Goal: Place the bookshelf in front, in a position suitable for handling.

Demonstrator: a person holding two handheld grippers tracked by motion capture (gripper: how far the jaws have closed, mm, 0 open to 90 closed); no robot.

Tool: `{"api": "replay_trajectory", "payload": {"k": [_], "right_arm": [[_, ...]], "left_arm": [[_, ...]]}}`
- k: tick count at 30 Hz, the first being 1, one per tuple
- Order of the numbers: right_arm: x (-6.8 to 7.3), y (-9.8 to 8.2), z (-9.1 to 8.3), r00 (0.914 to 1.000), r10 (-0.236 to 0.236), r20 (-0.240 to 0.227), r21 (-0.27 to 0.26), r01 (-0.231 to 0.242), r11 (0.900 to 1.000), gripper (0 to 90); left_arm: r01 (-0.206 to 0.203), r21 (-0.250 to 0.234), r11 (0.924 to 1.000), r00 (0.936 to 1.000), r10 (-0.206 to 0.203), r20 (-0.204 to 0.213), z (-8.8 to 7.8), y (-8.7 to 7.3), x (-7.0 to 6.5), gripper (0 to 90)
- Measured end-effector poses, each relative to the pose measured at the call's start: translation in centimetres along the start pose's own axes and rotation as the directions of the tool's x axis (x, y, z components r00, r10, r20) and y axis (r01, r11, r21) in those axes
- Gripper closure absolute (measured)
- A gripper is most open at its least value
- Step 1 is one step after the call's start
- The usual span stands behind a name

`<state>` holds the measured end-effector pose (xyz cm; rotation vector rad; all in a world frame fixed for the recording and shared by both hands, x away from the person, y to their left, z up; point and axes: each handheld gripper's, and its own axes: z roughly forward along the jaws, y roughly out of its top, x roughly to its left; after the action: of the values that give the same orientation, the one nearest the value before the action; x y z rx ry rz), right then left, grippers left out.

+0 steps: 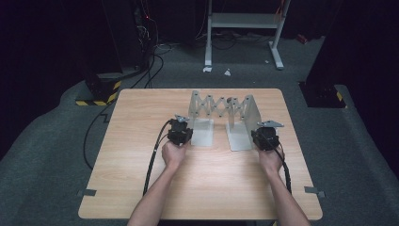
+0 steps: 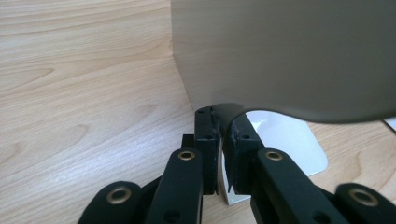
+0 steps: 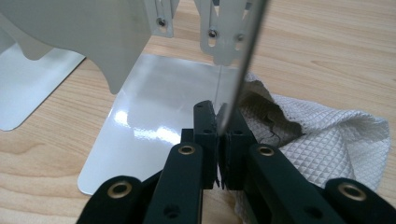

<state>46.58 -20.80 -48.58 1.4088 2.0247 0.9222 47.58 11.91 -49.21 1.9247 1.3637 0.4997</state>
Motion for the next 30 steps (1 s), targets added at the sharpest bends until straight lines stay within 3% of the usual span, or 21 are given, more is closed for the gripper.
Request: {"api": "replay_trajectory", "payload": {"k": [24,30], "right_arm": [[2.7,-2.1,-2.2,0.9987,-0.031,-0.041,-0.019,0.03,0.999,87.8],[3.8,-3.2,-3.0,0.9985,-0.026,-0.049,-0.05,0.023,0.998,87.5]], "left_arm": [[-0.029,-0.027,0.9992,0.9995,0.028,-0.01,-3.9,-3.9,0.3,84.2],[-0.031,-0.041,0.9987,0.9995,0.031,-0.002,-5.1,-5.2,0.3,83.6]]}}
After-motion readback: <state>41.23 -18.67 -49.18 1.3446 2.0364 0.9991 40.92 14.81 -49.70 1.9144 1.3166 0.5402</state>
